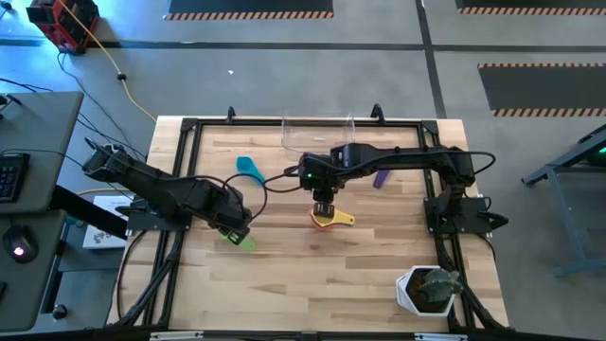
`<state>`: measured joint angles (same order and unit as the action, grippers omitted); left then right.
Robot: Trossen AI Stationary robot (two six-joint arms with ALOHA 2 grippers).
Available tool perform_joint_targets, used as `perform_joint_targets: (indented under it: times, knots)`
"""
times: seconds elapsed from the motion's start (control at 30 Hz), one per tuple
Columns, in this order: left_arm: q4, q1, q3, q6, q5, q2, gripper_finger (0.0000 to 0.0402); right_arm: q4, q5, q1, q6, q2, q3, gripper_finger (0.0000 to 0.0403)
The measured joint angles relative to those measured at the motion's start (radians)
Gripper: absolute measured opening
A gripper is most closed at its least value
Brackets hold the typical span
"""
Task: Nest measuring cups in basket
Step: Stack the green measuring cup on top of the yellow measuring cup
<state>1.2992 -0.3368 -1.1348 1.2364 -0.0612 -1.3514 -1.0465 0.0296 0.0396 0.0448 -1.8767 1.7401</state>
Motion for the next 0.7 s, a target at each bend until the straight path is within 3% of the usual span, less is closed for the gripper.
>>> perform_joint_targets:
  times: [0.37,0.7]
  knots:
    - [-0.086,0.025,0.160,0.004,0.004,0.000,0.0081,0.019,0.000,0.000,0.000,0.000,0.000,0.0085]
    - [-0.233,0.116,0.286,-0.286,0.018,0.000,0.0081,0.024,0.000,0.000,0.009,0.000,0.000,0.0085]
